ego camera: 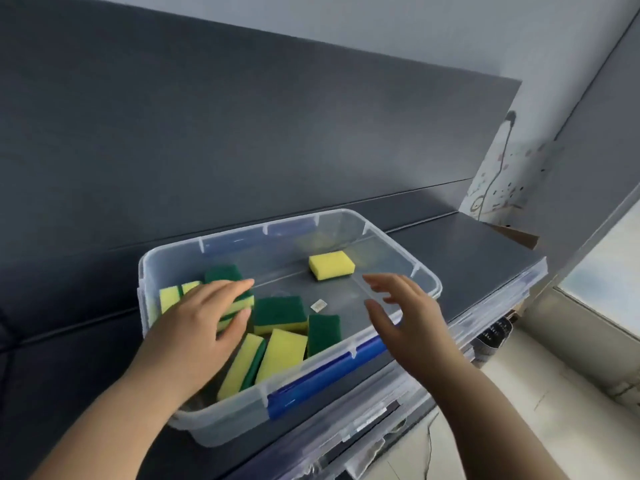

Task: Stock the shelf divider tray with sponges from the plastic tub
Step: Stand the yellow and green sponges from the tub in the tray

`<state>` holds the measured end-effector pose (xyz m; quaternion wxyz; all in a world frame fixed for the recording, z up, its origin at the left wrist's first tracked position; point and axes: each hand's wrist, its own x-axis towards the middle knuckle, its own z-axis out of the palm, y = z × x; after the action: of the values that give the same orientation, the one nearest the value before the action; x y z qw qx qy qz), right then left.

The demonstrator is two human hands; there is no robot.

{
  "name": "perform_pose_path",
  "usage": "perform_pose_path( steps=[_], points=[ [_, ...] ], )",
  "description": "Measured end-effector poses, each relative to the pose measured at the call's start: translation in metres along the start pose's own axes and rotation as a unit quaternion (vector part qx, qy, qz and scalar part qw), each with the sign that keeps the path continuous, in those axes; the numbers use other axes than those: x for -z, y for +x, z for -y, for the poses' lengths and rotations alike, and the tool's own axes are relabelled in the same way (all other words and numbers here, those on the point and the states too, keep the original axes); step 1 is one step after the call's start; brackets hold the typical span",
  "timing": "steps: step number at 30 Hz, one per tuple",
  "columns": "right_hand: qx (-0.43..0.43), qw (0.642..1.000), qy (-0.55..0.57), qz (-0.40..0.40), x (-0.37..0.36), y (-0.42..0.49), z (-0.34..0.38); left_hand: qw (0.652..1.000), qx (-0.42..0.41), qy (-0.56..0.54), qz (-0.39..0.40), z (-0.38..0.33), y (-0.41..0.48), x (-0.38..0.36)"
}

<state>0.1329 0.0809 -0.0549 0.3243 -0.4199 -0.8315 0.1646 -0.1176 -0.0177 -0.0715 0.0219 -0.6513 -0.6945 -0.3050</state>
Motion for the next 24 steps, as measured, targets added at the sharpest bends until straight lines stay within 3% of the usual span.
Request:
perform_pose_path(
  steps=[4, 7, 11, 15, 18, 24],
  points=[
    [0.061, 0.994, -0.015, 0.087, -0.017, 0.083, -0.028, 0.995, 0.090, 0.002, -0.036, 0.003, 0.014, 0.000],
    [0.094, 0.971, -0.084, 0.201, -0.046, 0.144, -0.047, 0.989, 0.132, 0.020, -0.063, -0.004, 0.018, 0.004],
    [0.120, 0.880, -0.281, 0.363, -0.093, 0.202, -0.067, 0.979, 0.182, 0.035, -0.081, -0.012, 0.018, 0.006],
    [0.168, 0.769, -0.438, 0.434, -0.126, 0.222, -0.078, 0.970, 0.197, 0.086, -0.109, -0.024, 0.014, 0.009],
    [0.147, 0.764, -0.434, 0.455, -0.138, 0.228, -0.079, 0.967, 0.203, 0.123, -0.089, -0.029, 0.010, 0.008],
    [0.153, 0.747, -0.407, 0.502, -0.127, 0.223, -0.078, 0.962, 0.210, 0.172, 0.038, -0.030, 0.024, -0.010]
  ],
)
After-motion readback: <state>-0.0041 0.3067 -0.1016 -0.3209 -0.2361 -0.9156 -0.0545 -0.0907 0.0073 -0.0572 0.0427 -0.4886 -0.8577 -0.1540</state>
